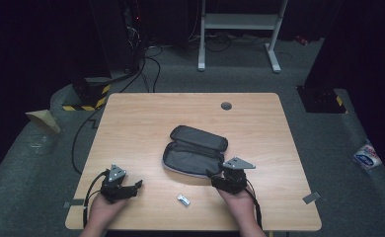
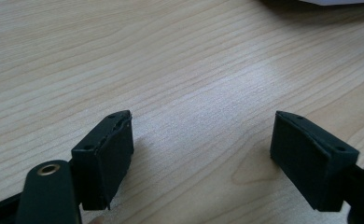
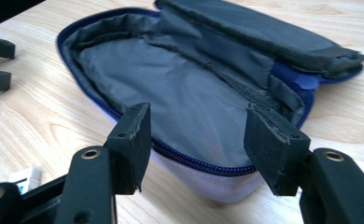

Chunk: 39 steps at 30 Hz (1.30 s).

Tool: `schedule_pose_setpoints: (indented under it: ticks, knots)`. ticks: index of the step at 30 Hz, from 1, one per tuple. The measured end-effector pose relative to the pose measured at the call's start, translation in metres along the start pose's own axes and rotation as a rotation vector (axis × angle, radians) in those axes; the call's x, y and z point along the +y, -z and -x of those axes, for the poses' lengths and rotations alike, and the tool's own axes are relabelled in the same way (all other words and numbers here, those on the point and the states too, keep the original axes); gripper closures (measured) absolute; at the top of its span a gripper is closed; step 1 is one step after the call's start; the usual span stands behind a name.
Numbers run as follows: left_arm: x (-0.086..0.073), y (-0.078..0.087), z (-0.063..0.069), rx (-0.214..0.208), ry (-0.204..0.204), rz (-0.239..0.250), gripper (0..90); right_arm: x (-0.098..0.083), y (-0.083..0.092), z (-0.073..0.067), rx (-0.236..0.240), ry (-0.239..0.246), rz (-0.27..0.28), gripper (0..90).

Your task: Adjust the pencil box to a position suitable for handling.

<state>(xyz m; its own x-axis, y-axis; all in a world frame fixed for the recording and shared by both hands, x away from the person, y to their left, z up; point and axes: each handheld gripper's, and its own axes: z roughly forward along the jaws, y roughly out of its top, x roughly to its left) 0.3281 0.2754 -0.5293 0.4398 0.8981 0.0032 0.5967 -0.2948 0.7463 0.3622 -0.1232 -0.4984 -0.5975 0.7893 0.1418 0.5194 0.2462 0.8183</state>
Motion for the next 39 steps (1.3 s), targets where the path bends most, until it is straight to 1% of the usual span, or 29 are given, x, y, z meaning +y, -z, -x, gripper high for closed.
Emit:
schedule_pose_setpoints:
  ticks: [2,5,7,8,11,12,13,14,16,17,19,20,21,22,23,24,25,26,27,28,29,30,33,34,35,36,37,38,39]
  knots:
    - [0.000,0.000,0.000,0.000,-0.001,0.000,21.7,0.000,0.004,0.003,-0.006,-0.002,0.011,41.1]
    - [0.000,0.000,0.000,0.000,-0.001,0.000,21.7,0.001,0.006,0.004,-0.005,-0.011,0.022,41.1]
    - [0.000,0.000,0.000,0.001,-0.001,0.000,21.7,0.003,0.008,0.003,-0.014,-0.004,0.027,41.5]
    - [0.000,0.000,0.000,0.003,0.001,0.000,21.8,0.004,0.010,0.003,-0.021,-0.008,0.039,42.4]
    - [0.000,0.000,0.001,0.004,0.001,-0.001,22.2,0.005,0.013,0.004,-0.029,-0.017,0.051,43.1]
    - [0.000,0.001,0.001,0.006,0.004,0.000,22.5,0.005,0.014,0.006,-0.053,-0.016,0.059,45.6]
    - [0.000,0.001,0.001,0.006,0.004,0.000,22.7,0.005,0.014,0.006,-0.053,-0.016,0.059,45.6]
    - [0.000,0.001,0.001,0.009,0.004,0.000,23.0,0.003,0.016,0.007,-0.072,-0.023,0.065,50.9]
    - [0.000,0.001,0.002,0.015,0.010,0.003,23.5,0.003,0.017,0.008,-0.075,-0.024,0.065,51.9]
    - [0.000,0.001,0.002,0.015,0.009,0.003,24.8,0.002,0.017,0.009,-0.078,-0.028,0.063,52.5]
    - [0.000,0.002,0.002,0.013,0.009,0.008,30.2,0.001,0.017,0.010,-0.085,-0.037,0.057,52.6]
    - [0.000,0.002,0.001,0.011,0.007,0.010,33.9,-0.001,0.017,0.011,-0.097,-0.044,0.052,53.0]
    - [0.000,0.002,0.001,0.011,0.007,0.010,37.1,-0.002,0.017,0.012,-0.097,-0.045,0.050,53.1]
    - [0.002,0.003,0.001,0.015,0.022,0.002,40.0,-0.002,0.017,0.012,-0.101,-0.052,0.049,53.1]
    - [0.002,0.003,0.001,0.015,0.022,0.002,42.7,-0.002,0.017,0.012,-0.101,-0.052,0.049,53.1]
    - [0.004,0.003,0.001,-0.004,0.042,0.008,45.3,-0.004,0.017,0.012,-0.101,-0.057,0.046,53.3]
    - [0.004,0.003,0.001,-0.004,0.042,0.008,46.9,-0.004,0.017,0.012,-0.101,-0.057,0.046,53.3]
    - [0.008,0.003,0.003,-0.004,0.044,0.030,49.6,-0.005,0.017,0.012,-0.100,-0.065,0.042,53.3]
    - [0.008,0.003,0.003,-0.004,0.044,0.030,51.9,-0.005,0.017,0.012,-0.100,-0.065,0.042,53.3]
    - [0.014,0.003,0.005,-0.019,0.062,0.060,54.4,-0.008,0.017,0.011,-0.101,-0.074,0.039,53.3]
    - [0.014,0.003,0.005,-0.019,0.062,0.060,56.1,-0.008,0.017,0.011,-0.101,-0.074,0.039,53.3]
    - [0.020,0.003,0.008,-0.031,0.070,0.088,56.1,-0.008,0.017,0.011,-0.102,-0.076,0.035,53.5]
    - [0.032,0.001,0.019,-0.024,0.035,0.123,62.4,-0.010,0.018,0.011,-0.100,-0.075,0.032,55.6]
    - [0.038,-0.001,0.025,-0.037,0.046,0.144,64.2,-0.011,0.018,0.011,-0.103,-0.083,0.029,57.2]
    - [0.038,-0.001,0.025,-0.037,0.046,0.144,64.2,-0.011,0.018,0.011,-0.103,-0.083,0.029,57.2]
    - [0.045,-0.003,0.031,-0.062,0.062,0.168,63.2,-0.012,0.018,0.011,-0.101,-0.081,0.023,58.3]
    - [0.045,-0.003,0.031,-0.062,0.062,0.168,62.0,-0.012,0.018,0.011,-0.101,-0.081,0.023,58.3]
    - [0.051,-0.005,0.038,-0.075,0.063,0.191,60.6,-0.014,0.017,0.011,-0.102,-0.088,0.020,59.9]
    - [0.051,-0.005,0.038,-0.075,0.063,0.191,59.3,-0.014,0.017,0.011,-0.102,-0.088,0.020,59.9]
